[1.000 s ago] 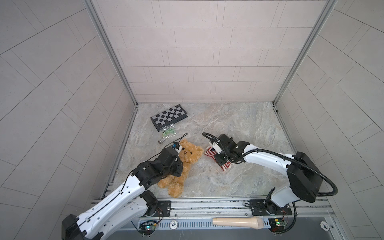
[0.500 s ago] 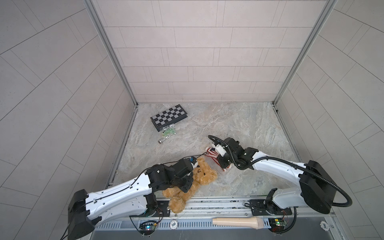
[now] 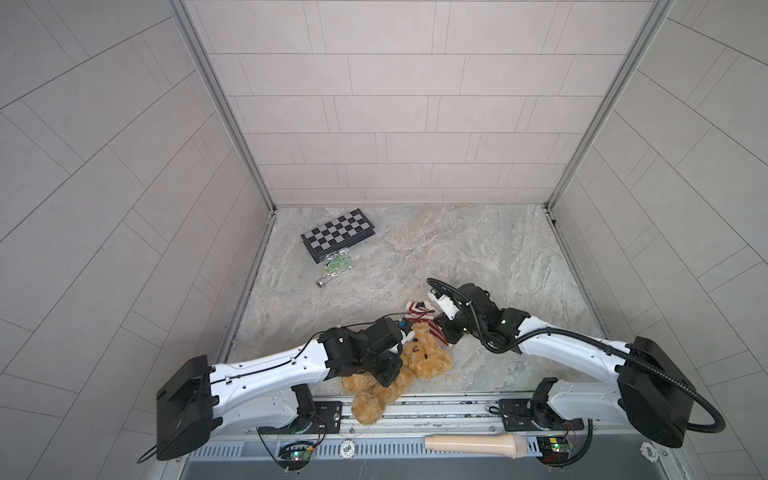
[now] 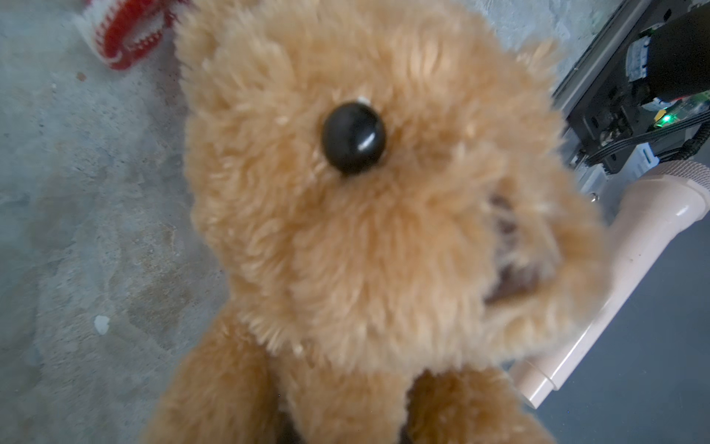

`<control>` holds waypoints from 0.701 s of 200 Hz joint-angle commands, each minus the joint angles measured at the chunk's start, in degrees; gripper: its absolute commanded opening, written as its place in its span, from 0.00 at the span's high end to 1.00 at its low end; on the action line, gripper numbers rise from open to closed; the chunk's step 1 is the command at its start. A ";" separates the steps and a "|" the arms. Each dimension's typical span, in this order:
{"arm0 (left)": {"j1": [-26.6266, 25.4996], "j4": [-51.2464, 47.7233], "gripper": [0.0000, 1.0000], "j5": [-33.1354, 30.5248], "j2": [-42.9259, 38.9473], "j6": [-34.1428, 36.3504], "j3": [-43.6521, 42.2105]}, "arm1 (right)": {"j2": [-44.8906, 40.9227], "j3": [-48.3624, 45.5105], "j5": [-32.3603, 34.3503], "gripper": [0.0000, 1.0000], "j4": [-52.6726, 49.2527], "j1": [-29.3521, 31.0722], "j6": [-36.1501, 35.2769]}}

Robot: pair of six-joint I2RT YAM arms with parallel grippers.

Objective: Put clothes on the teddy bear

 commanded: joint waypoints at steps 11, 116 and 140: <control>-0.25 1.59 1.00 1.99 0.89 1.58 -0.53 | -2.45 -2.08 -1.82 1.00 3.77 -0.14 -1.39; 0.60 1.24 1.00 1.20 7.77 1.83 1.62 | -6.48 -6.32 -5.43 1.00 5.44 -0.05 -0.49; 2.28 1.41 1.00 1.45 8.52 0.94 1.16 | -7.90 -7.41 -5.59 1.00 4.95 -0.05 -0.59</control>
